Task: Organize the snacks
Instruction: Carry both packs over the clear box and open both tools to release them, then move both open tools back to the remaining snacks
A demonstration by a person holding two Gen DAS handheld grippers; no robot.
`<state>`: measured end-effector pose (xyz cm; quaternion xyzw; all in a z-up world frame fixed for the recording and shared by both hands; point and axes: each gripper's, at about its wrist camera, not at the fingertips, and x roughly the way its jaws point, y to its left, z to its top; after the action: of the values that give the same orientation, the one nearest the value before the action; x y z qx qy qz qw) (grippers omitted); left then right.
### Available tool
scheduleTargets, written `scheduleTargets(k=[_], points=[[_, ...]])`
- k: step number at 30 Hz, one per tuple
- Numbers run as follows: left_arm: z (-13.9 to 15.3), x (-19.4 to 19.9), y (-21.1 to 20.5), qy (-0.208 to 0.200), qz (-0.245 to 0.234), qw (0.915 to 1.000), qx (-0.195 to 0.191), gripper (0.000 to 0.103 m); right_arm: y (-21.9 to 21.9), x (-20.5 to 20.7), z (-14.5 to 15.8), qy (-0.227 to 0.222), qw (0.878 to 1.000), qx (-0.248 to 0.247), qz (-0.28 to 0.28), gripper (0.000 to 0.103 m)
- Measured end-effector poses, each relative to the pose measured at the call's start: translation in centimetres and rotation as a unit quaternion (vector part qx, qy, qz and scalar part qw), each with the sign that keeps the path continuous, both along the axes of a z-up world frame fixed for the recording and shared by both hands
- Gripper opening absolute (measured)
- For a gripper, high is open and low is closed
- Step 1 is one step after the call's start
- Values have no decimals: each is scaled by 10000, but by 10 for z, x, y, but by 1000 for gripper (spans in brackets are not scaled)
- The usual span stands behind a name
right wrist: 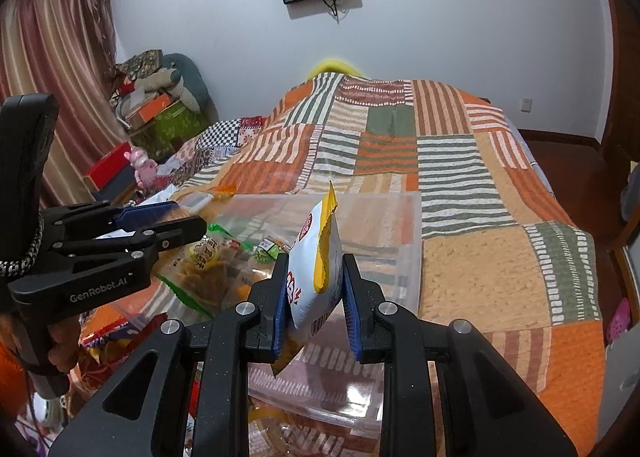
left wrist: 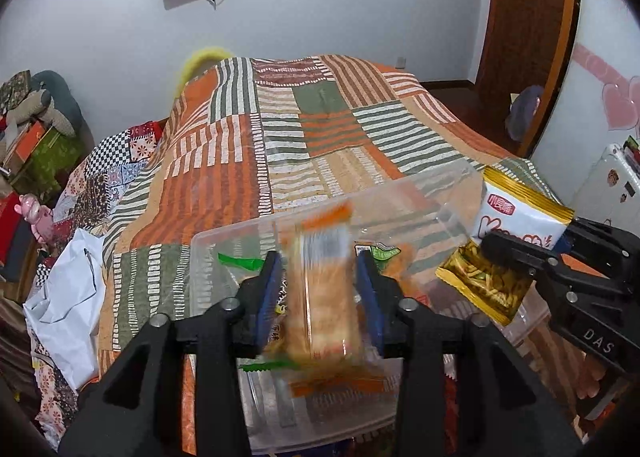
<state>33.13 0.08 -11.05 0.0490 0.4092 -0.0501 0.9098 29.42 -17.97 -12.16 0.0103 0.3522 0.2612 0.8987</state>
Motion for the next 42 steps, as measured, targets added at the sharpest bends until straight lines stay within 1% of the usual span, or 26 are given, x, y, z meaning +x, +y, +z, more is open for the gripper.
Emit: scheduleTargets(k=[2,3,5,7,12,18,20,21,22,26,30,36,39,42], points=[[1,-3,-2,-80,-12,10000,25,61,1,1,-2,47,10000,-23,17,25],[2,-5,-3,-154,5,9999,72,62,1,1,-2,34,10000,-39,5,25],[6,-10,-4,-273,-25,9995,140,62,2,1,-2,21,9999,-136,-67,30],[11,-12,-2,-331,-27,9994,124,63,0,0,-1,33,9999,-84,-89,35],[19,-26,1,-374,-49,9993,45,67,-5,-7,7,-15,9999,26,-98,38],[25,-46,8,-416,-25,9991,57,68,-5,-27,18,-104,9999,64,15,40],[26,-55,10,-429,-30,9990,85,68,-6,-34,21,-162,9999,43,24,42],[26,-59,11,-428,-31,9991,74,68,-6,-38,22,-189,9998,35,26,45],[26,-64,12,-421,-28,9991,59,68,-7,-42,23,-201,9998,32,25,48],[26,-82,16,-404,-20,9992,39,68,-9,-55,23,-223,9997,3,57,49],[23,-102,20,-369,-44,9993,102,68,-12,-66,19,-131,9999,27,98,53],[26,-133,27,-441,-69,9986,280,68,-15,-86,13,-108,9999,-58,96,53],[23,-148,31,-405,-79,9986,326,69,-19,-97,11,-160,9998,-75,-12,53],[19,-160,34,-358,-59,9988,336,69,-20,-105,9,-122,9999,-18,-41,53]])
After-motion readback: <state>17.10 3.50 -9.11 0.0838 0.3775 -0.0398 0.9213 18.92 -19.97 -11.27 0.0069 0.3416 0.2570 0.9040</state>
